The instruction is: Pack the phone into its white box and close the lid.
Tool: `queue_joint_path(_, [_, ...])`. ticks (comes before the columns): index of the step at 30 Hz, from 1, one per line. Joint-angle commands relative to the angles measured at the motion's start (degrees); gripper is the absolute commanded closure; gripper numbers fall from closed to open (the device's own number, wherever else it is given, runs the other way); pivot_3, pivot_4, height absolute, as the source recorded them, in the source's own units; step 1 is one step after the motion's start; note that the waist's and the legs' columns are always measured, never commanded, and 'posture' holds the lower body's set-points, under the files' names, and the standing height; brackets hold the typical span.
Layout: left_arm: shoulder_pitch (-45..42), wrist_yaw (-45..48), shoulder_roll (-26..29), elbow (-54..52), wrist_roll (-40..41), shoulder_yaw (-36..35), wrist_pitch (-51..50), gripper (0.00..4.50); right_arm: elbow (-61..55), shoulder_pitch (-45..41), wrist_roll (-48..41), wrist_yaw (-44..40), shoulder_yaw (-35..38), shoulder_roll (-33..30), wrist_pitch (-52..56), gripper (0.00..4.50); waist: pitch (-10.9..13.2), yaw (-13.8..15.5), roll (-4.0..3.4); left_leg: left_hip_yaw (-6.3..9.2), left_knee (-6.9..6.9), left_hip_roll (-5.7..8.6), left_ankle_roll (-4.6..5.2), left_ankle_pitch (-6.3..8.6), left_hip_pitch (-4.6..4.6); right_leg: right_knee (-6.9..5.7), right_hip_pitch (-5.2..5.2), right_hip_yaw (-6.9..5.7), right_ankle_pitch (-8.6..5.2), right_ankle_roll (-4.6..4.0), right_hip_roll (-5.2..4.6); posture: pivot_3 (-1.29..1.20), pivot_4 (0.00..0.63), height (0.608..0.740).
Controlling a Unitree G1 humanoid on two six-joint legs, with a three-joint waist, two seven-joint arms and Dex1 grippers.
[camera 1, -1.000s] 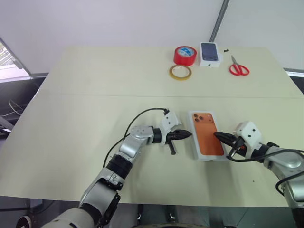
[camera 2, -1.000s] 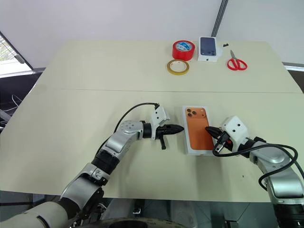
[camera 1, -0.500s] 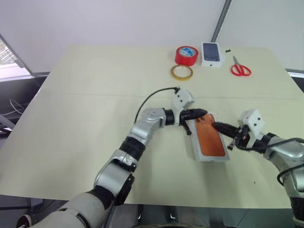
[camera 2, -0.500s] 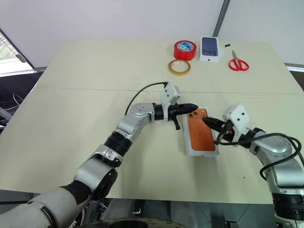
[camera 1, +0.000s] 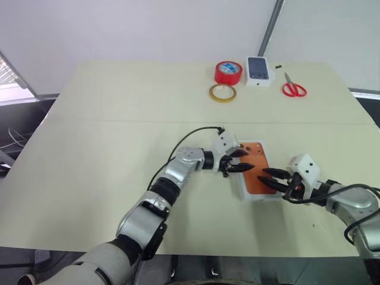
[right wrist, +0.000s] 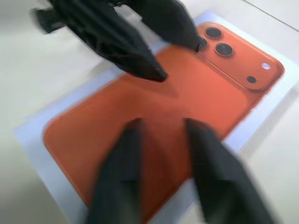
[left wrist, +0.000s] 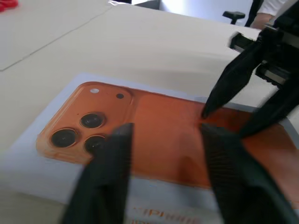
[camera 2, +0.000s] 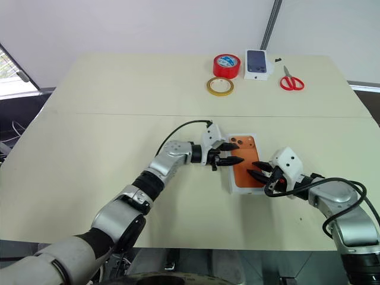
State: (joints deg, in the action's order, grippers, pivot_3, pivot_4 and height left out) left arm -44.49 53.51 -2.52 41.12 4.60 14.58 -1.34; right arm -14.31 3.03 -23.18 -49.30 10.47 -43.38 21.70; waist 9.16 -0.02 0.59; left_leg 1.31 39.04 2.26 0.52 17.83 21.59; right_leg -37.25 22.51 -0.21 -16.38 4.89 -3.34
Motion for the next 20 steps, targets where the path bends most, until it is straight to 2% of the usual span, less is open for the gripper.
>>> queue_joint_path(1, [2.4,0.9,5.5,-12.7,3.9,-4.4,-4.8,0.12,-0.8,-2.5,-4.9,-0.7,5.1,-0.1,1.0,1.03,0.0,-0.1,-0.11,0.0,0.0,0.0,-0.03,-0.02,0.07,-0.03,0.09,0.0,0.0,0.0,-0.01,0.0,0.15,0.74])
queue_joint_path(3, [5.1,1.7,10.2,-19.2,4.9,-5.7,-7.6,0.0,-0.6,-2.8,-5.3,-1.9,5.7,-0.8,0.3,0.08,0.0,0.0,-0.13,0.02,0.01,0.0,-0.09,-0.05,0.31,-0.07,0.29,0.0,0.01,-0.01,-0.01,0.0,0.15,0.74])
queue_joint_path(5, [8.5,2.7,14.8,-25.9,6.7,-7.1,-11.7,0.0,-0.2,-2.9,-6.3,-3.7,6.6,-1.3,0.0,0.08,0.0,0.2,-0.15,0.02,0.02,0.0,-0.1,-0.06,0.45,-0.06,0.42,0.0,0.01,-0.01,-0.01,0.0,0.15,0.74])
queue_joint_path(8, [16.2,5.8,21.8,-37.2,11.4,-9.9,-15.3,0.0,0.9,-2.6,-3.8,-6.5,7.4,-1.8,-6.9,0.08,0.0,0.4,-0.21,0.01,0.03,0.01,-0.14,-0.08,0.63,-0.05,0.6,0.0,0.01,-0.01,-0.05,0.0,0.15,0.74])
queue_joint_path(11, [22.6,5.5,27.8,-43.4,13.8,-13.6,-18.6,0.0,2.8,-2.9,-4.2,-8.9,8.1,-2.5,-8.7,0.08,0.0,0.8,-0.21,0.01,0.05,0.02,-0.2,-0.11,0.7,-0.03,0.63,0.0,0.01,-0.01,-0.08,0.0,0.15,0.74])
queue_joint_path(20, [33.1,2.8,38.7,-47.7,14.1,-22.9,-16.3,0.0,12.5,-3.6,-1.4,-13.2,8.7,-5.0,-14.9,0.08,0.0,0.7,-0.26,0.0,0.02,0.02,-0.08,-0.04,0.71,0.04,0.64,-0.01,0.01,-0.03,-0.12,0.0,0.15,0.74])
